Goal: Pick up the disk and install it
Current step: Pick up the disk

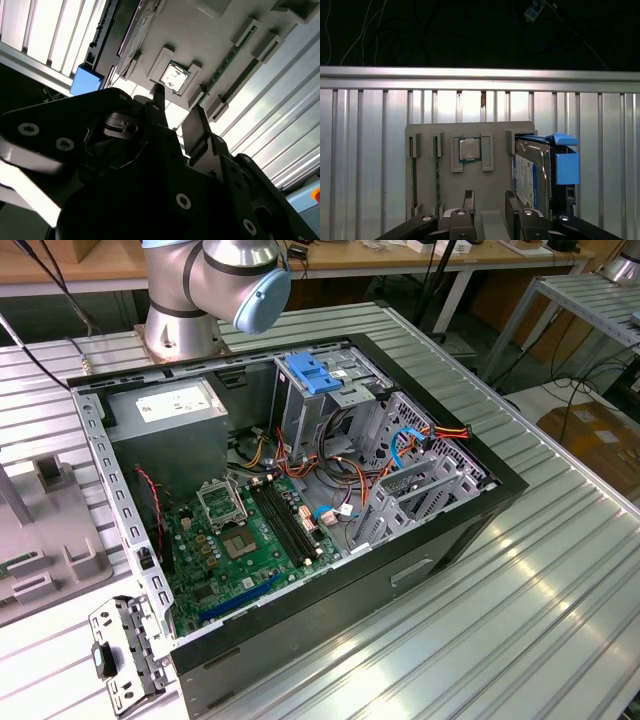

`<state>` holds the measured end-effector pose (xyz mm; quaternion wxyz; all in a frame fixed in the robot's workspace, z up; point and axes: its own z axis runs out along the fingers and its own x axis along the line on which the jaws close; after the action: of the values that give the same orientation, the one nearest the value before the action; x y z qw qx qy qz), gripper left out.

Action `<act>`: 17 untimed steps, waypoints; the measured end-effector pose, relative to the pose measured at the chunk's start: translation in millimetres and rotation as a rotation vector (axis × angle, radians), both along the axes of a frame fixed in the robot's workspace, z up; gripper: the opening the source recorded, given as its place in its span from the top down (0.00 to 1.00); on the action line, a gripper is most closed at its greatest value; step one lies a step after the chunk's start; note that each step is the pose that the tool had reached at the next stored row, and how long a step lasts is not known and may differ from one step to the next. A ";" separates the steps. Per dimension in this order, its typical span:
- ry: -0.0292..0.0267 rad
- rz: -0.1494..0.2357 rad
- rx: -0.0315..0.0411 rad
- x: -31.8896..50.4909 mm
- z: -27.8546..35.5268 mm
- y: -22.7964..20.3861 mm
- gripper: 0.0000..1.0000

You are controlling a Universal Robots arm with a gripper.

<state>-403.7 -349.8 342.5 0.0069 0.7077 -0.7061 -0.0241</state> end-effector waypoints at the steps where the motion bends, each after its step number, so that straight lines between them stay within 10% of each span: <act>1: 0.0001 0.000 0.0000 0.0 0.0 0.0 0.58; 17: 0.0001 -0.009 0.0009 -0.9 -2.8 17.7 0.52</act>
<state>-404.6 -332.0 339.7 0.0065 0.7046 -0.7091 -0.0245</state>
